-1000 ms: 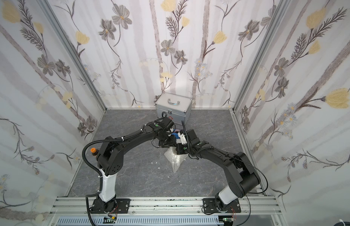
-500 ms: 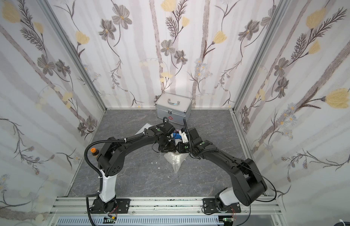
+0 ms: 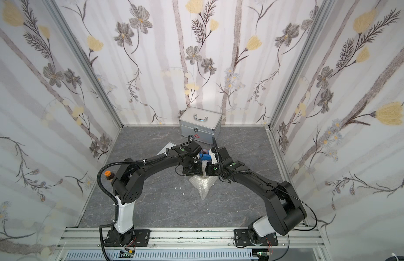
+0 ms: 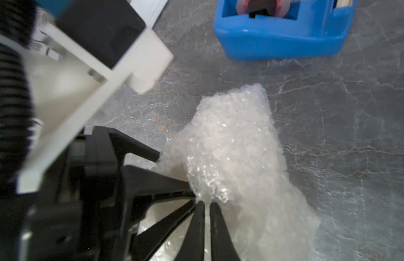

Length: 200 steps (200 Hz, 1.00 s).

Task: Wrap mugs in bubble wrap
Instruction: Wrap the mug in bubble wrap.

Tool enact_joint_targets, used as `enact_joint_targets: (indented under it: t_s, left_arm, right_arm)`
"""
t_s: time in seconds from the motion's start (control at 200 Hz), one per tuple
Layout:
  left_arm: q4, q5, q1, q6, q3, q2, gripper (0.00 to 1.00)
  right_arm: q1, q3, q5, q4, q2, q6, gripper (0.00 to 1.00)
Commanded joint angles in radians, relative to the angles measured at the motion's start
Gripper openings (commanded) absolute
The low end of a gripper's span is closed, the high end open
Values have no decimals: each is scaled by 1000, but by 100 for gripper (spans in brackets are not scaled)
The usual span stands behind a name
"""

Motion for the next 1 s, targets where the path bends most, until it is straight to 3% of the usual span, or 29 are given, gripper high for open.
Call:
enact_joint_targets:
  t_s: [0.0,0.33,0.545,0.824,0.994]
  left_arm:
    - [-5,-17,2,-15,-4,-22,48]
    - [38,-2,5,-41,-20,-81,54]
    - [41,5,10,-34,-7,-16,56]
    - [19,-15,10,-23,-11,1,56]
    - [17,-15,10,-20,-6,6,56]
  right_arm:
    - [13,17,23,-41,37,4,6]
    - [16,16,17,-33,57,33,1]
    - [22,21,-37,9,20,39,5]
    - [14,23,-24,30,-119,62,25]
    - [-50,34,-1,46,-179,69,48]
